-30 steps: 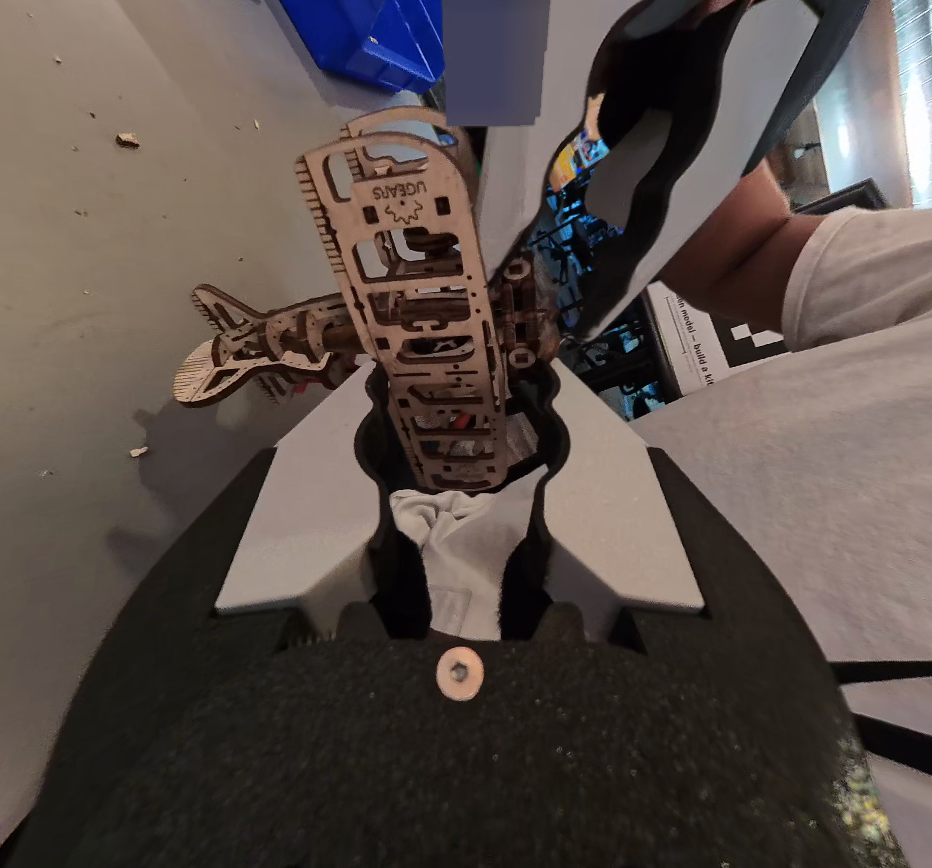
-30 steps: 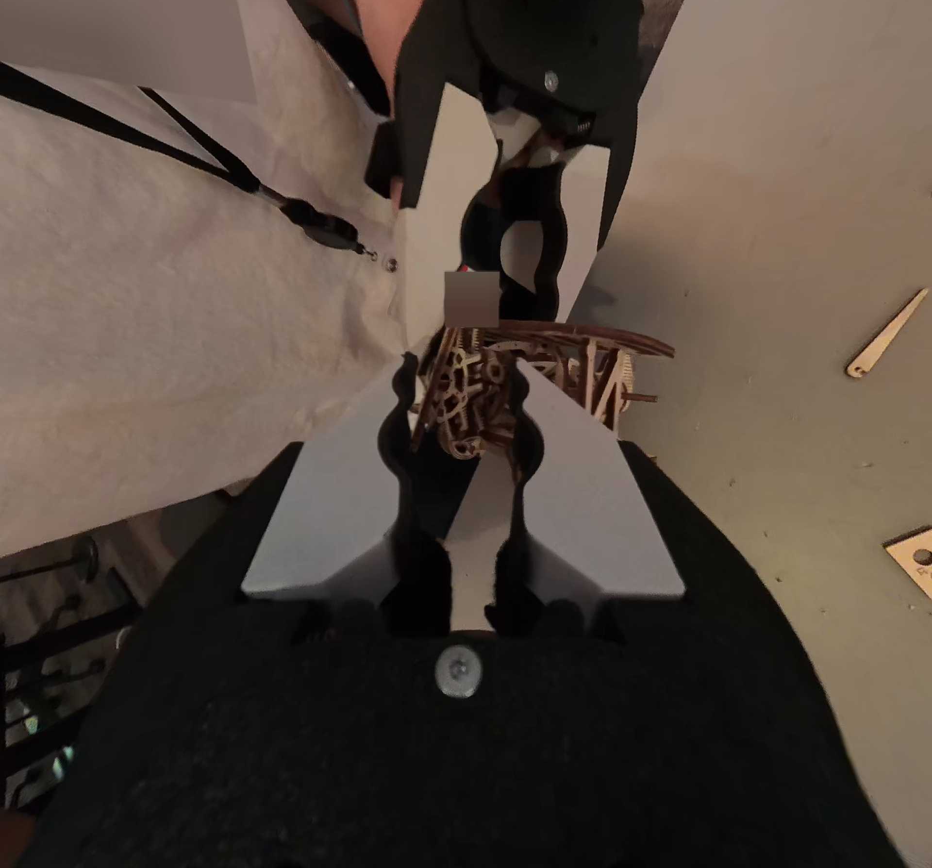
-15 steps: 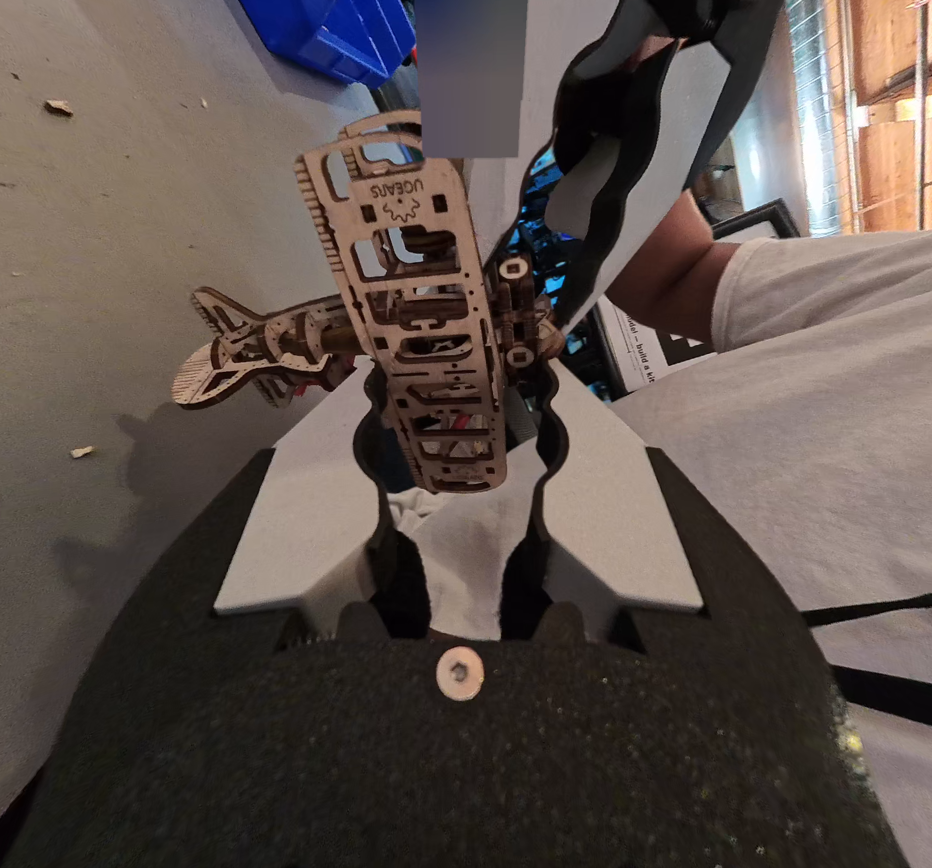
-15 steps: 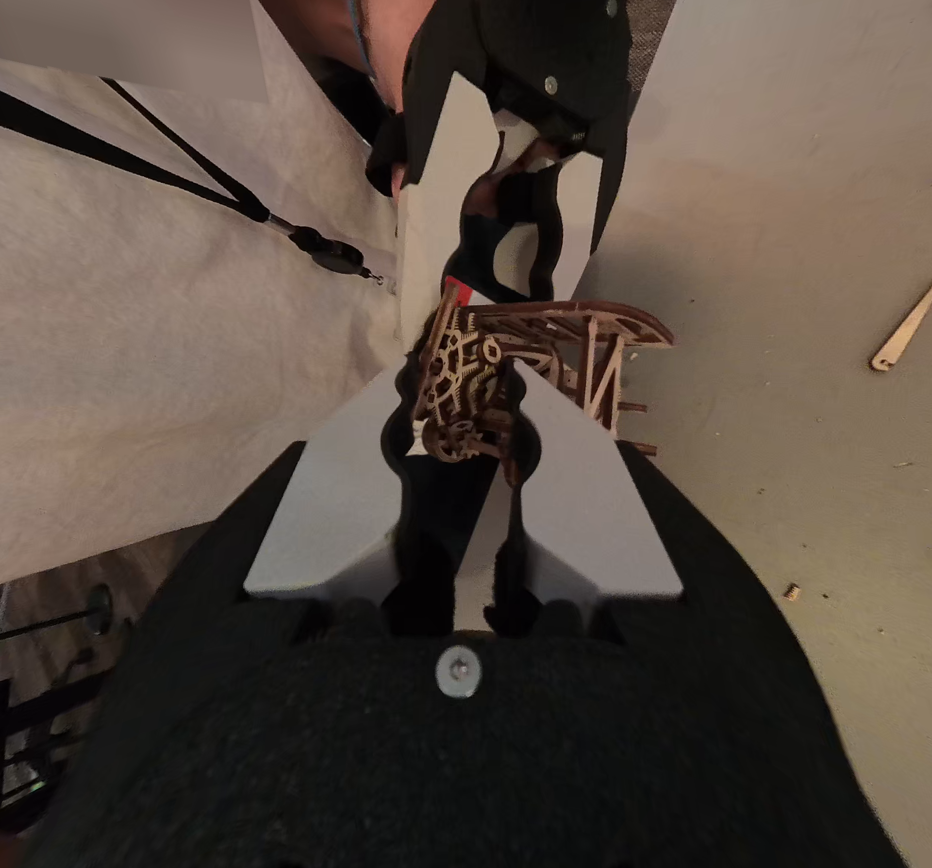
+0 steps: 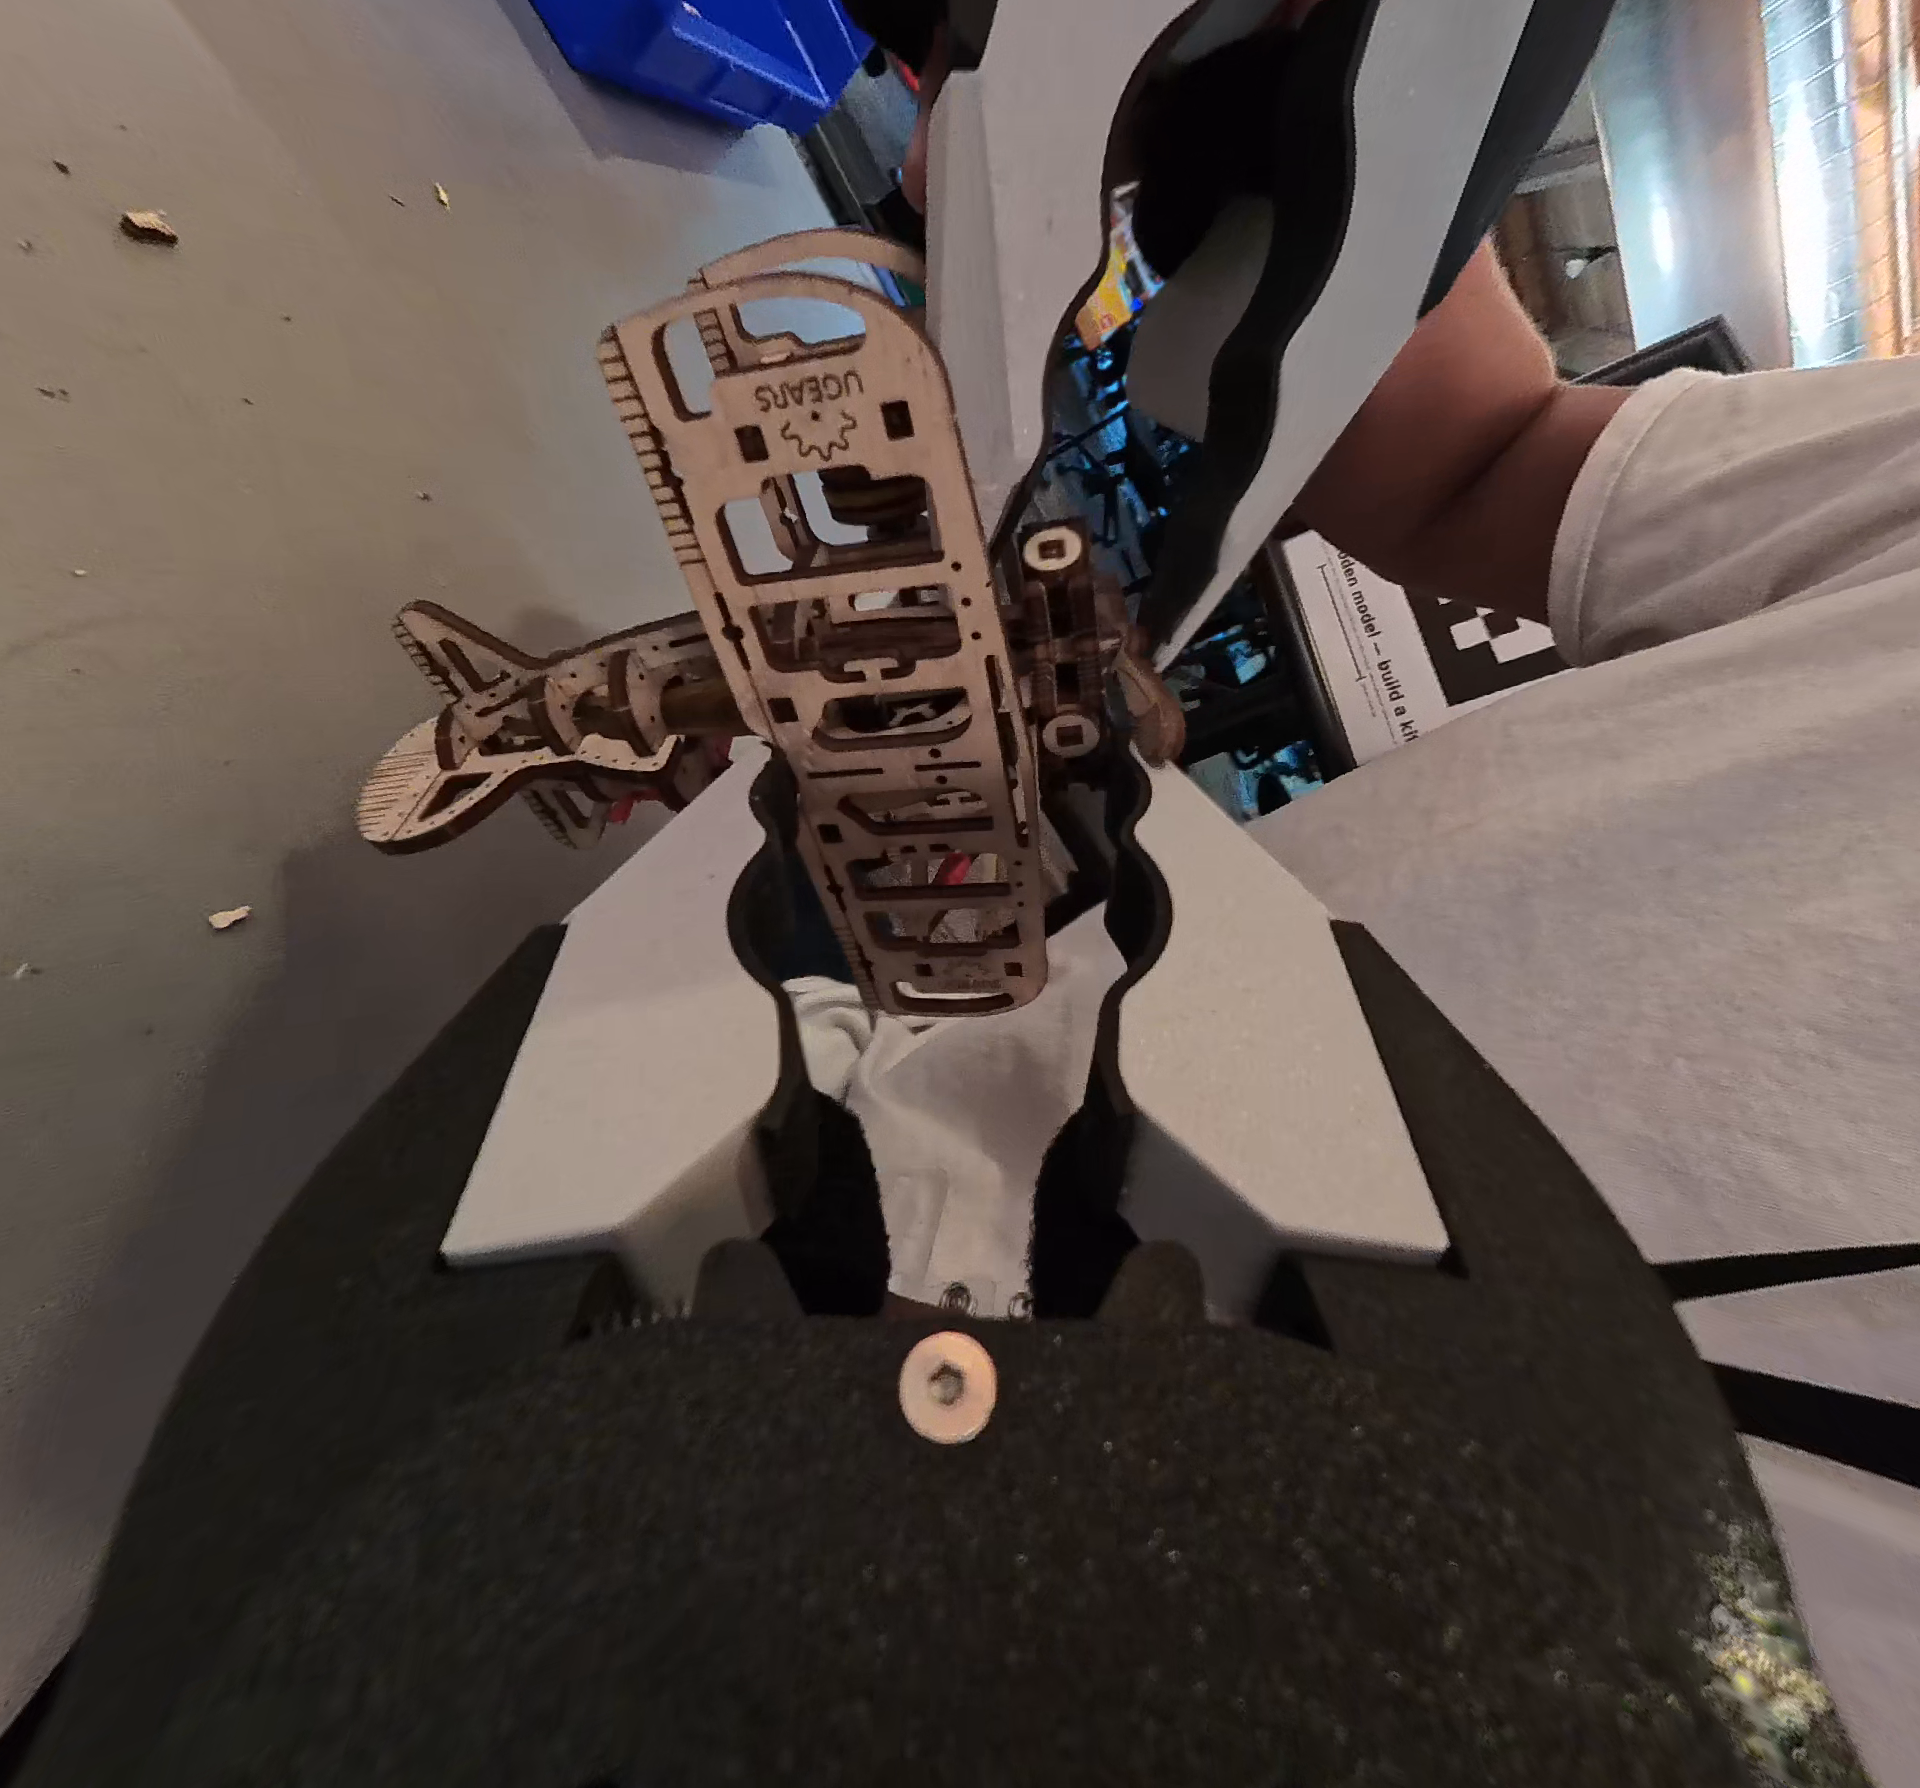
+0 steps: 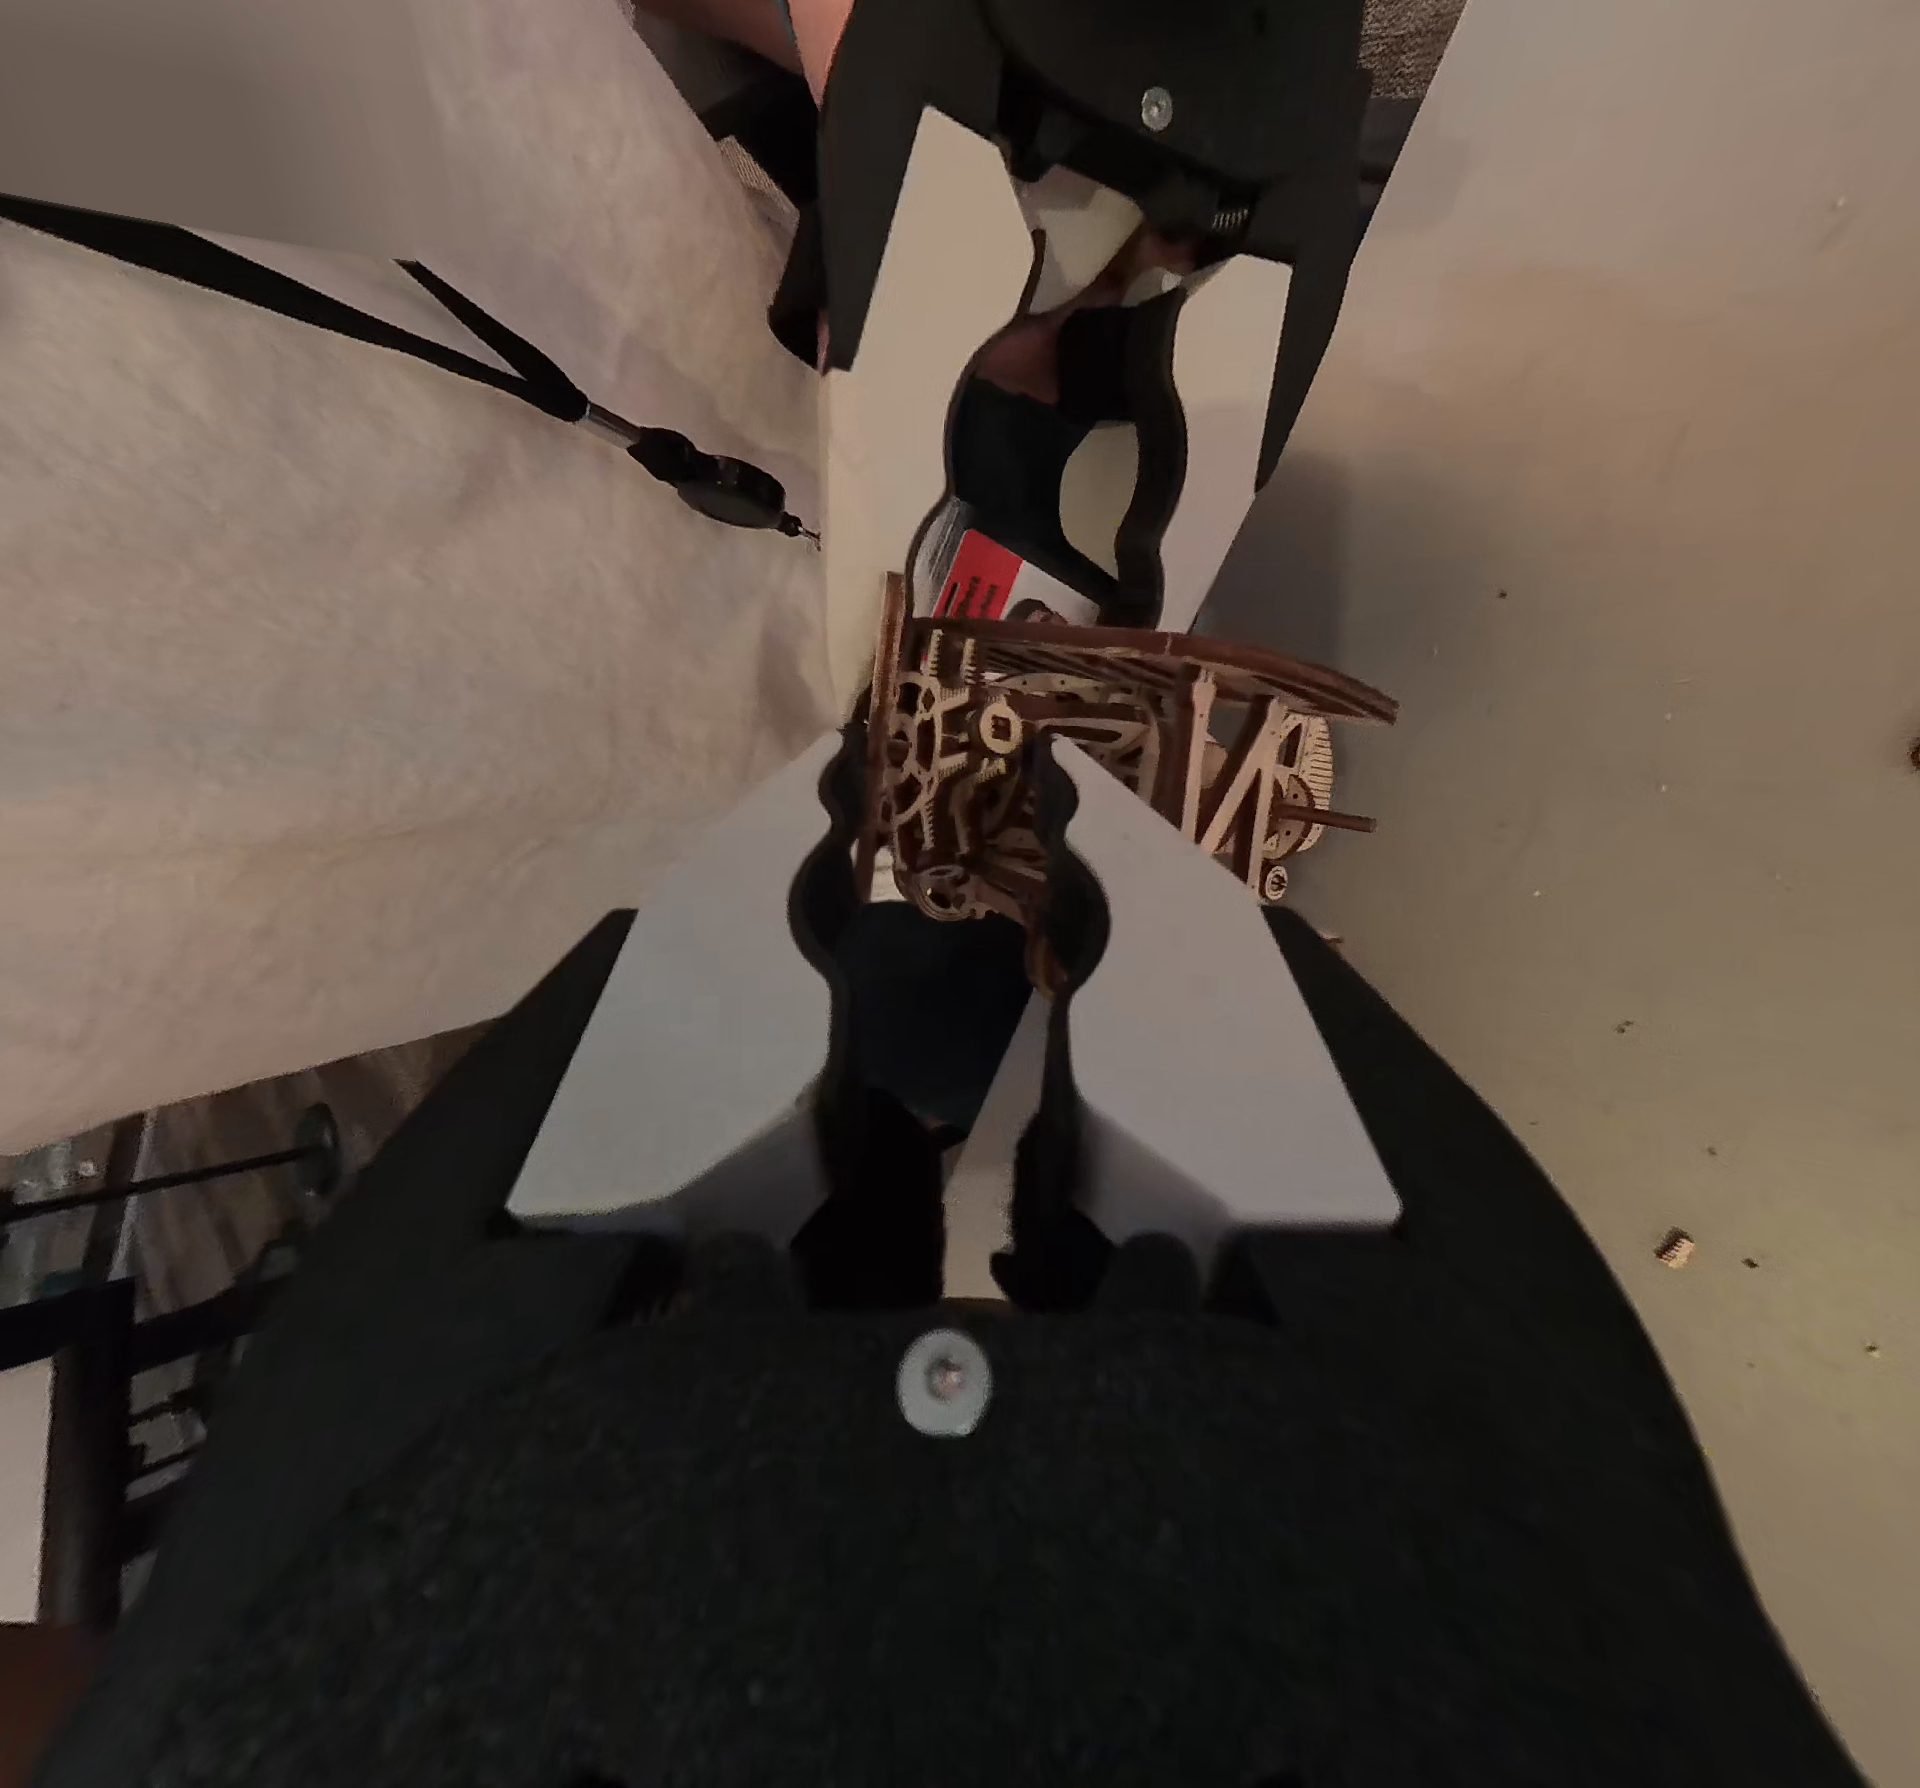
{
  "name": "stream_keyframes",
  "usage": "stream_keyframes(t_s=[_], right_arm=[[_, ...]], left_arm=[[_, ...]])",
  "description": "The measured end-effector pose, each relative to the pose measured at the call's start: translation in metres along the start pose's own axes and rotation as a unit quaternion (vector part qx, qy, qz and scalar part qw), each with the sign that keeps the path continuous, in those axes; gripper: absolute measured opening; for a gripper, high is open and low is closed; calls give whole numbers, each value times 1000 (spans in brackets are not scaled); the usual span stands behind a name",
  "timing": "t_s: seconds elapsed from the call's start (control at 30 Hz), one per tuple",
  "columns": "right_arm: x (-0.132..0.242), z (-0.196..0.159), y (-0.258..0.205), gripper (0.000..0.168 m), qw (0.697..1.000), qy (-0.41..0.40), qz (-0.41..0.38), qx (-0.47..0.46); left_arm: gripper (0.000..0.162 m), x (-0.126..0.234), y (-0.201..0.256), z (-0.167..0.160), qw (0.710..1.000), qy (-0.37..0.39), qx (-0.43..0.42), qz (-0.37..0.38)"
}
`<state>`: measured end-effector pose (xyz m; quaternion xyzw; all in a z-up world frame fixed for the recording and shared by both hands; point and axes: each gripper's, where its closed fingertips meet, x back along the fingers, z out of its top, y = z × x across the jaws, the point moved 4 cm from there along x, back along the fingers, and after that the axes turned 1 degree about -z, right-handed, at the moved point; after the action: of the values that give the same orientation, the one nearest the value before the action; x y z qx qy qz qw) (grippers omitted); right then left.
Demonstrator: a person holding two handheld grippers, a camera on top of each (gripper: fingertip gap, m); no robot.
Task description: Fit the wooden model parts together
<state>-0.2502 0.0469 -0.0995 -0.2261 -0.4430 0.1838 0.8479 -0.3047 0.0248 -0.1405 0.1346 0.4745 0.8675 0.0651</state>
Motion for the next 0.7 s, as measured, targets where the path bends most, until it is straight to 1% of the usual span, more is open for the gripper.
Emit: stream_keyframes(t_s=[0.17,0.33,0.47,0.7], right_arm=[[-5,-6,-2,30,998,-39,-18,35],[-5,-8,-2,30,999,-32,-17,14],[-2,-6,-4,31,999,-28,-23,22],[1,-6,-4,30,1000,-17,-8,-2]], left_arm=[[57,-6,-2,-5,999,-13,-19,26],[57,-7,-3,-6,1000,-3,-4,16],[57,-6,-1,-6,1000,10,10,3],[57,-5,1,-6,1000,8,4,8]])
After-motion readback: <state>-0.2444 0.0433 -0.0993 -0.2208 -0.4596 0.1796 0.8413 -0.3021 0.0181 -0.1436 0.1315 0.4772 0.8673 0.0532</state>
